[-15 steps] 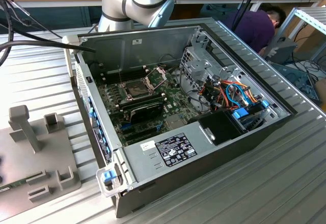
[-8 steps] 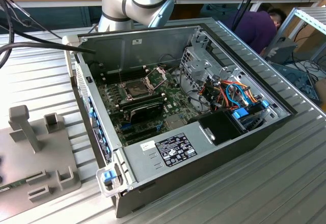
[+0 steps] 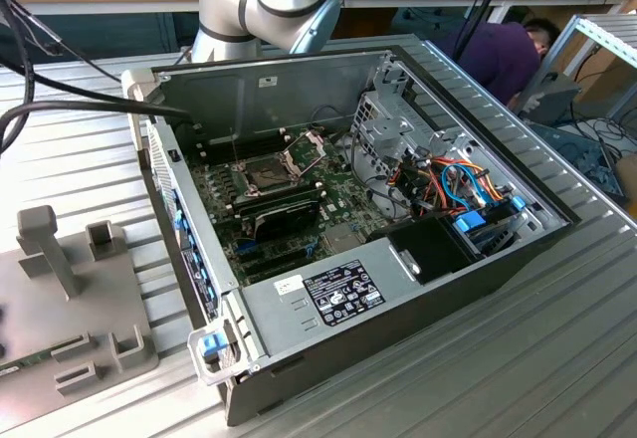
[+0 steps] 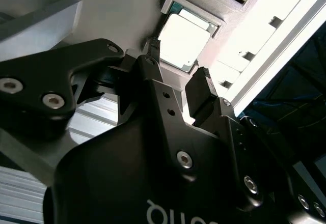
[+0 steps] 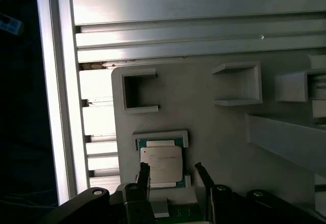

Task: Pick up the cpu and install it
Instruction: 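Pick up the cpu and move it towards the insertion slot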

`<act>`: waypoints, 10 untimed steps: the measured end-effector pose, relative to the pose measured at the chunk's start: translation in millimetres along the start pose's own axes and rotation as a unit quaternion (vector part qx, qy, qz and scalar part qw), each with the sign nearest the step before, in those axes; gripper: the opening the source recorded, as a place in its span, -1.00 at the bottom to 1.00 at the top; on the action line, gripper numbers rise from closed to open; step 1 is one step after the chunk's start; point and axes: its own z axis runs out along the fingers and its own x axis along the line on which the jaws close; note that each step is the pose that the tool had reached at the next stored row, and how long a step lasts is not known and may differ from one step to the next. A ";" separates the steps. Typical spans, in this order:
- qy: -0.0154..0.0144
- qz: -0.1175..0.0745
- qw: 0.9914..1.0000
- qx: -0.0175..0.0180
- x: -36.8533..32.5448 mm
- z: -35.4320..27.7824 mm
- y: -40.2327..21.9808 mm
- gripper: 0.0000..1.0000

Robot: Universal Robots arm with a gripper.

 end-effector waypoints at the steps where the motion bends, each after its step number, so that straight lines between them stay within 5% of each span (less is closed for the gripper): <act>1: 0.000 0.000 1.000 0.000 0.0 1.8 0.1 -0.04; 10: 0.000 0.000 1.000 0.000 2.0 15.8 0.2 -0.04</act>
